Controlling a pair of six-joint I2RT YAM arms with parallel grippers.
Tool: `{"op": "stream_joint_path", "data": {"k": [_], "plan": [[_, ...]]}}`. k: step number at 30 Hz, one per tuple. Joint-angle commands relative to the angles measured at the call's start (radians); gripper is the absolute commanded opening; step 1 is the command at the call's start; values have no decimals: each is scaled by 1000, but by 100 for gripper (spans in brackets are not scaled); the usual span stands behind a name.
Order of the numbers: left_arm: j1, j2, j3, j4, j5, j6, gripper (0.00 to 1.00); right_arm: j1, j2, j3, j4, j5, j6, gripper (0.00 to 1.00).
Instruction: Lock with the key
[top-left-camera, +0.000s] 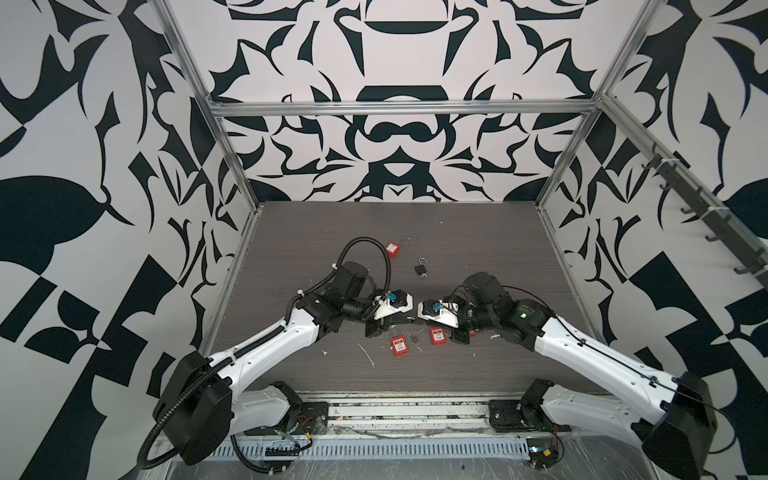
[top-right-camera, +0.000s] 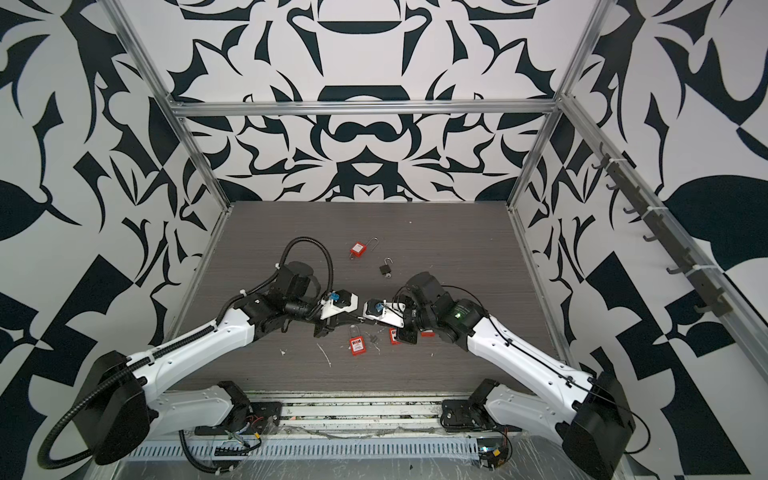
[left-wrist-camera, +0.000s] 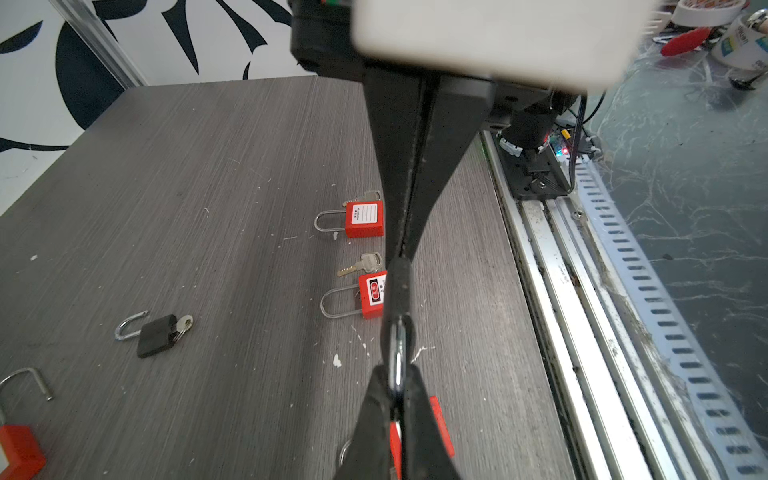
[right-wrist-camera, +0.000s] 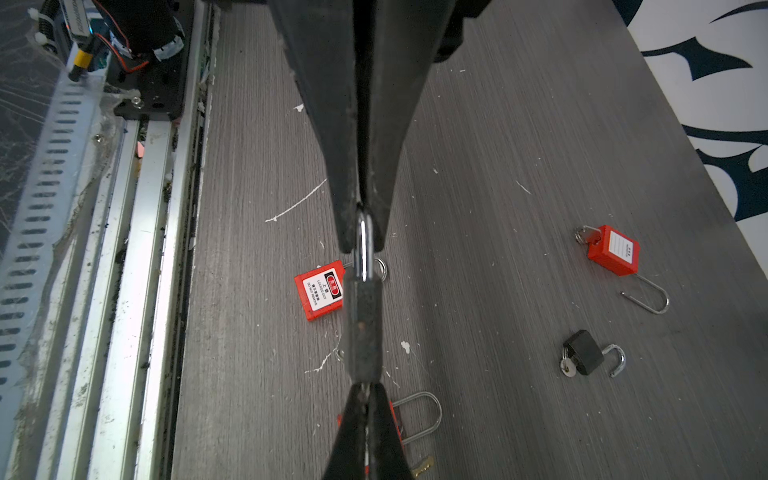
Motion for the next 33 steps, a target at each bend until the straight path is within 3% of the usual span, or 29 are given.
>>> {"op": "stream_joint_path", "data": {"k": [1, 6, 12, 23, 33], "plan": [[1, -23, 33, -96, -28, 61, 0, -38, -17, -33, -11, 36, -16, 0], [3, -22, 31, -100, -43, 65, 0, -115, -47, -72, 20, -39, 8, 0], [7, -11, 56, -152, -90, 74, 0, -155, -48, -100, 46, -47, 20, 0], [21, 168, 303, -682, -221, 227, 0, -154, -27, -99, 136, 14, 257, 0], [28, 315, 408, -942, -302, 262, 0, -151, 12, -90, 209, 33, 513, 0]]}}
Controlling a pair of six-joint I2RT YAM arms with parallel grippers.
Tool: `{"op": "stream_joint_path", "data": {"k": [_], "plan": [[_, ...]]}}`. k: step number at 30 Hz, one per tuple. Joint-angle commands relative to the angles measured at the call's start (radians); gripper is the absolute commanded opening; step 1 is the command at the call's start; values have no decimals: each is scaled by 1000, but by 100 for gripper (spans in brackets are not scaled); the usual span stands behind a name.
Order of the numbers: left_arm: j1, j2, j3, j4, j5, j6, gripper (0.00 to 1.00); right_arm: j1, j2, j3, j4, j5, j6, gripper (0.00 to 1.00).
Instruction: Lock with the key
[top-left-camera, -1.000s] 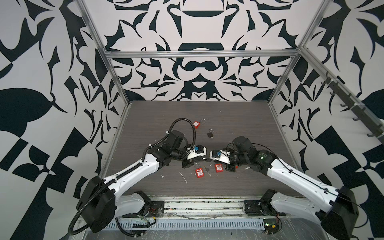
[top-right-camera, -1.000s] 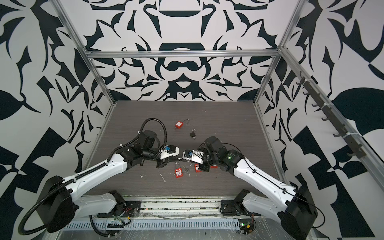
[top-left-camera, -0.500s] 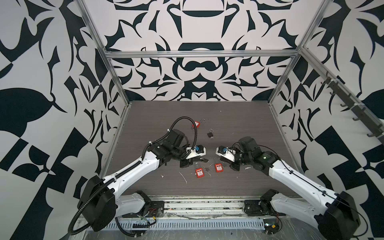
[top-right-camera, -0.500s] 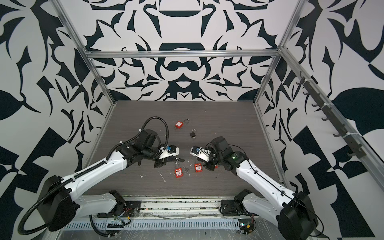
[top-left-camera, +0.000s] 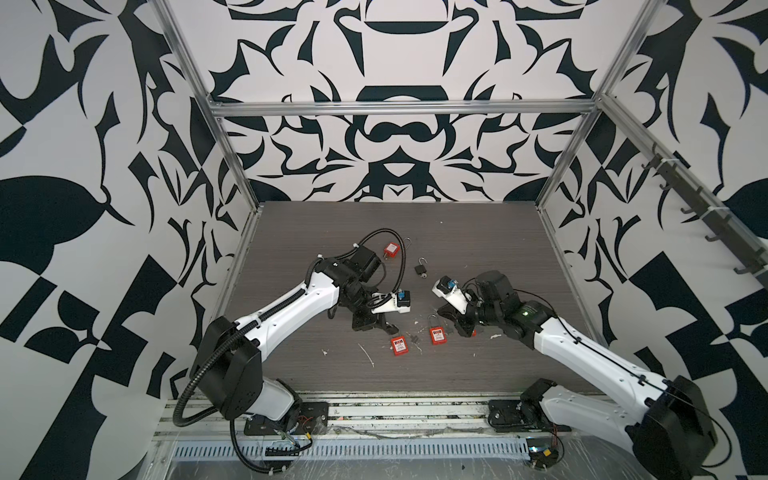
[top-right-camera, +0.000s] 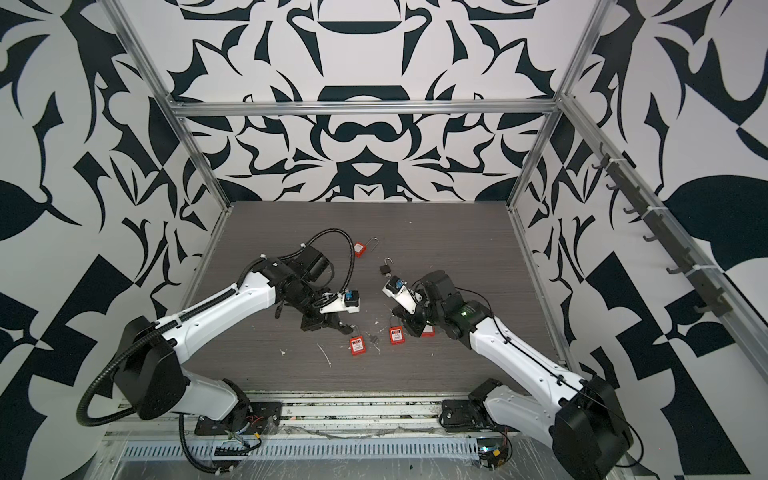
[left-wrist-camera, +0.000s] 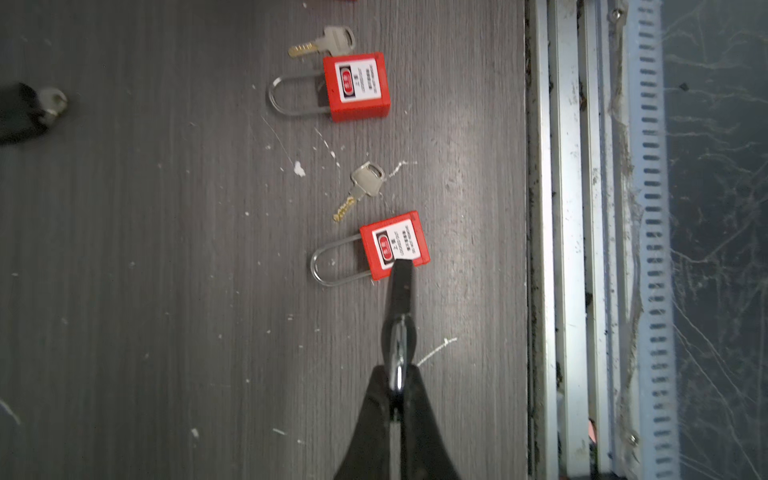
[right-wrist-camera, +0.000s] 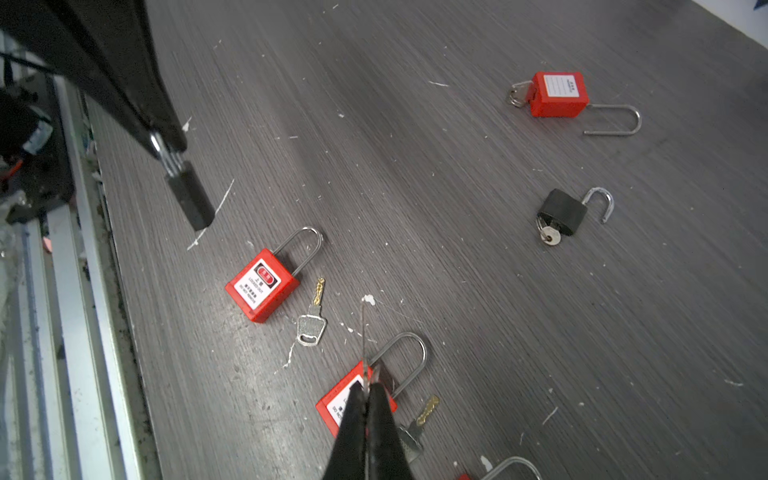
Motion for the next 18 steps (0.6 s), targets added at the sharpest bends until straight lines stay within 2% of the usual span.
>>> {"op": "stream_joint_path", "data": {"k": [1, 6, 12, 18], "plan": [[5, 55, 34, -184, -25, 33, 0, 4, 17, 17, 71, 21, 143, 0], [4, 107, 22, -218, -48, 28, 0, 28, 68, 33, 79, 62, 221, 0], [5, 168, 10, -234, -69, 17, 0, 129, 143, 46, 129, 104, 310, 0], [3, 214, -19, -221, -67, 8, 0, 176, 212, 60, 137, 153, 418, 0]]}}
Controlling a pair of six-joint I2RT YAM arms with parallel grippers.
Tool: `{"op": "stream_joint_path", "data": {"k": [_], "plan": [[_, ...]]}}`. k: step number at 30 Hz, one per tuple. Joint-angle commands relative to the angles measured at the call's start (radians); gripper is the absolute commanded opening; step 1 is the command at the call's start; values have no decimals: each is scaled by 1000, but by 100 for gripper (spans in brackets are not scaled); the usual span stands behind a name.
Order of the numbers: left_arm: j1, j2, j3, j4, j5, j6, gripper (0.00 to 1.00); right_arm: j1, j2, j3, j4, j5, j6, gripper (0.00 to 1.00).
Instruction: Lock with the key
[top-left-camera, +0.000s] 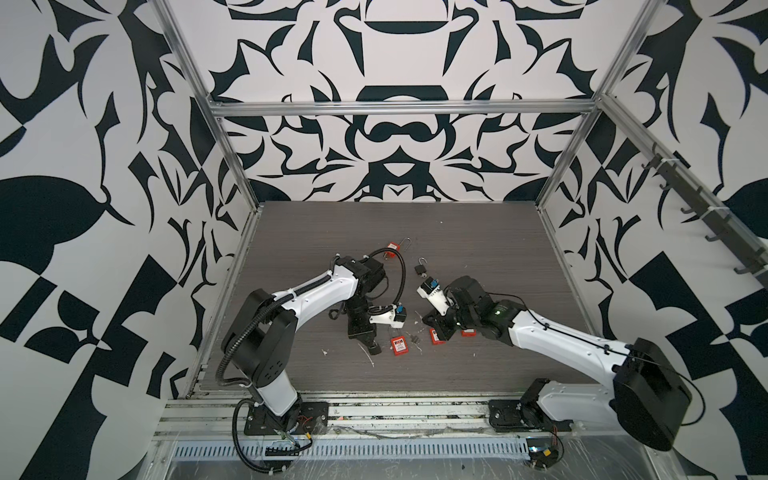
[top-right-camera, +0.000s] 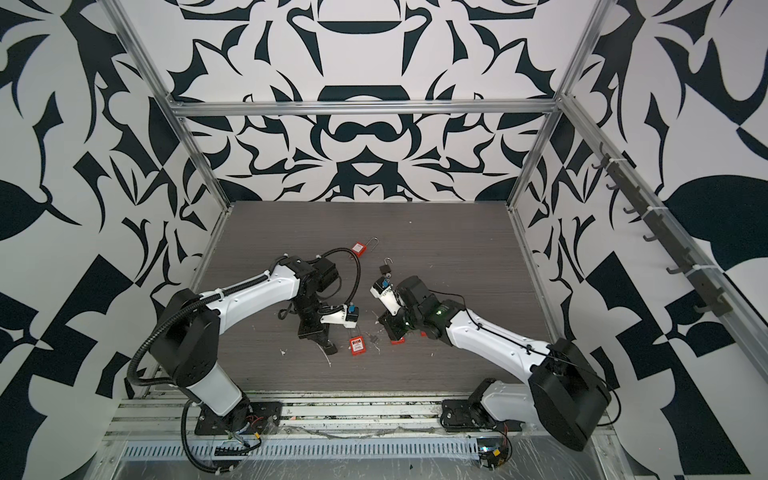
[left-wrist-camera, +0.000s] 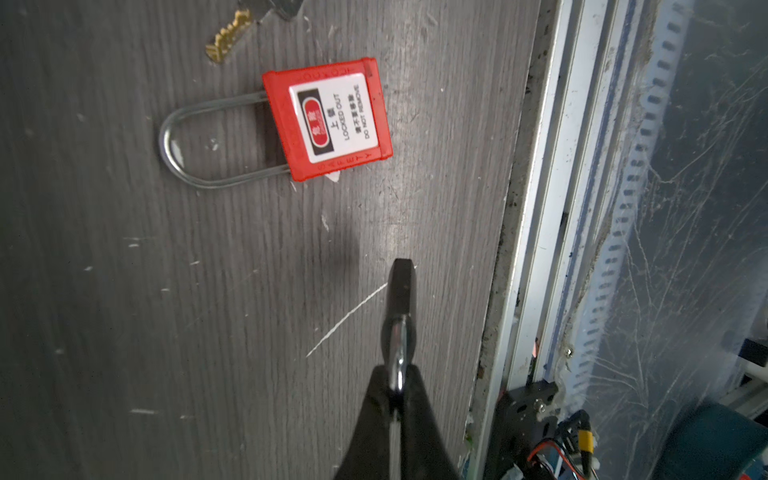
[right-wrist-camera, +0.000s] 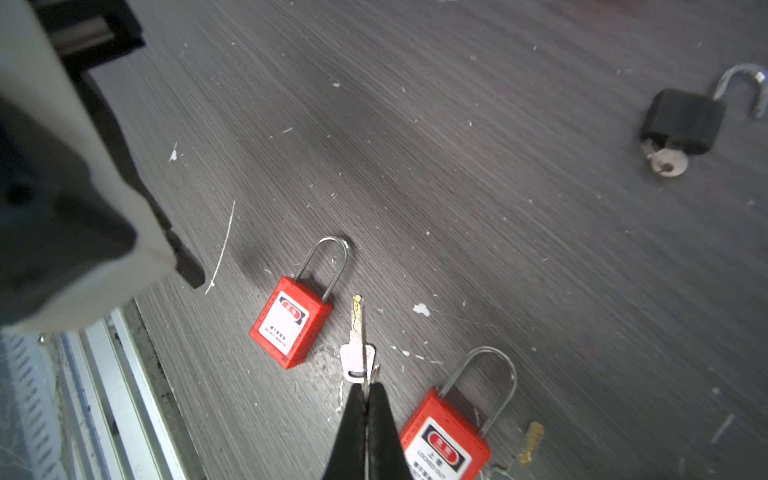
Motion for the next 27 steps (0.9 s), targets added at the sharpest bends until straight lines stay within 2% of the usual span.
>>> {"op": "stream_joint_path", "data": {"k": [1, 4, 10, 16, 27], "plan": [[4, 30, -18, -64, 26, 7, 0, 25, 12, 38, 48, 48, 80, 0], [5, 48, -19, -73, 44, 2, 0, 42, 21, 37, 64, 62, 95, 0], [5, 92, -21, -66, 5, -9, 0, 50, 20, 30, 83, 94, 120, 0], [5, 150, 26, -72, -13, -16, 1, 66, 25, -13, 188, 133, 260, 0], [14, 148, -1, 51, -69, -32, 18, 170, 25, -10, 158, 245, 443, 0]]}}
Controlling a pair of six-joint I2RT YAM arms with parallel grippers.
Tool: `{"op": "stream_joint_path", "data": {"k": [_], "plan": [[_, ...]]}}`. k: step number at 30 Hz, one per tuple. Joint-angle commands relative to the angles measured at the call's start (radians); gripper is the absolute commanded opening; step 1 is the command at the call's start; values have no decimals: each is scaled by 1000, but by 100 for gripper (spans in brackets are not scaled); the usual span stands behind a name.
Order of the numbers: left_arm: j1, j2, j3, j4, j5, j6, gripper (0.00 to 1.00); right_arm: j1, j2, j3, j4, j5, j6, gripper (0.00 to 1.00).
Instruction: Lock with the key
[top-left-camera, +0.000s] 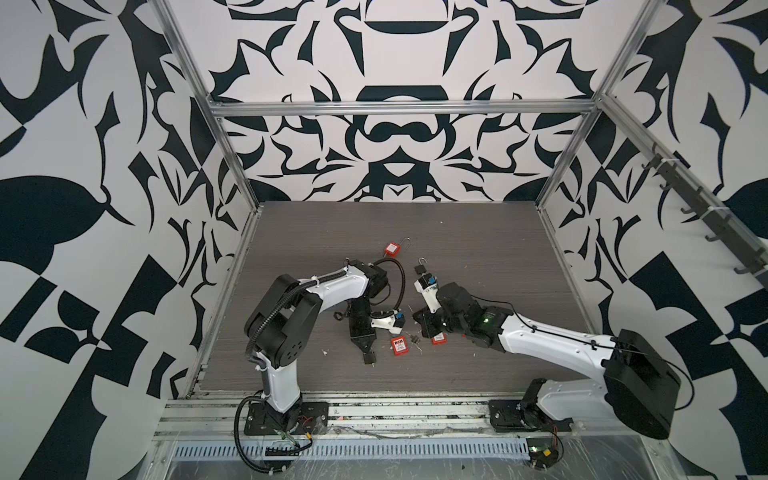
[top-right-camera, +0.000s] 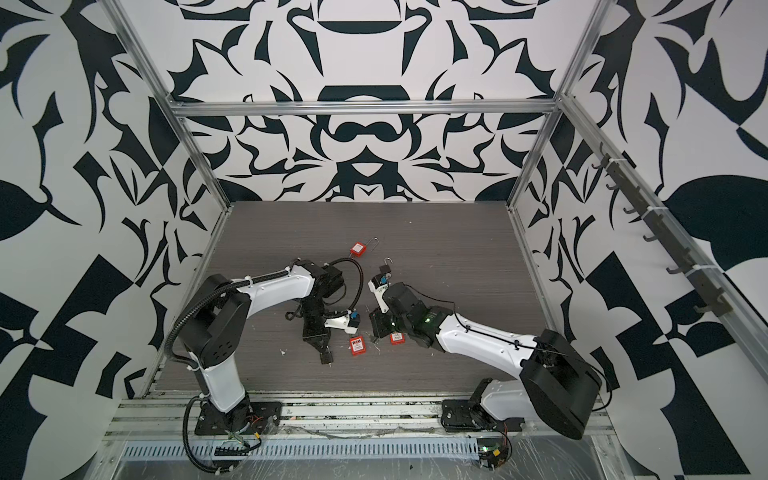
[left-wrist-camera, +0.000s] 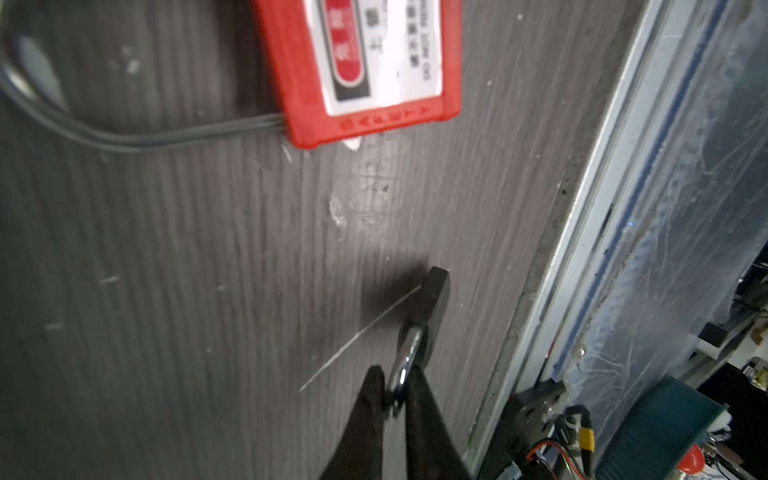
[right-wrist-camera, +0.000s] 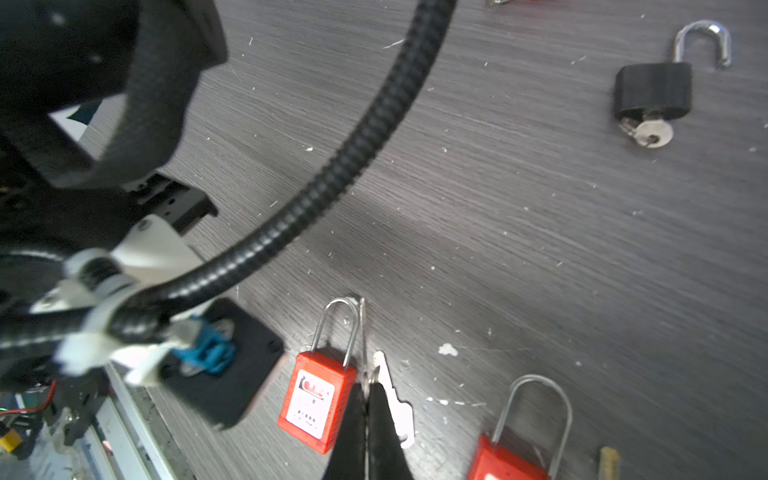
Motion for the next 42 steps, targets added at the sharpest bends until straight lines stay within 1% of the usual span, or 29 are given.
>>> {"op": "stream_joint_path", "data": {"k": [1, 7, 8, 9, 11, 14, 17, 20, 25, 27, 29, 32, 34, 38, 42], "plan": [[13, -3, -6, 29, -12, 5, 20, 39, -4, 8, -4, 63, 97, 0], [50, -32, 1, 62, 11, 5, 27, 101, 16, 40, -73, 94, 175, 0], [64, -46, -4, 69, 16, 5, 36, 109, 19, 45, -83, 97, 190, 0], [78, -63, -12, 81, 21, 2, 40, 114, 19, 47, -91, 96, 201, 0], [109, -105, -26, 100, 43, -2, 41, 123, 22, 54, -100, 81, 221, 0], [176, -187, -53, 166, 80, -35, 43, 127, 54, 89, -109, 12, 224, 0], [217, -287, -111, 289, 64, -102, 46, 136, 123, 170, -169, -17, 227, 0], [243, -387, -174, 420, 5, -176, 46, 136, 208, 246, -219, -52, 205, 0], [263, -552, -271, 614, -78, -280, 54, 138, 343, 360, -302, -91, 195, 0], [278, -638, -321, 698, -82, -323, 57, 144, 390, 401, -348, -91, 195, 0], [291, -696, -367, 772, -76, -356, 60, 155, 423, 427, -368, -98, 192, 0], [299, -769, -434, 868, -73, -395, 67, 178, 468, 465, -391, -103, 184, 0], [301, -786, -454, 895, -75, -406, 69, 192, 498, 493, -414, -97, 180, 0], [300, -781, -456, 898, -79, -423, 70, 206, 552, 541, -468, -84, 184, 0], [299, -762, -449, 902, -72, -436, 70, 224, 561, 569, -479, -74, 171, 13]]}}
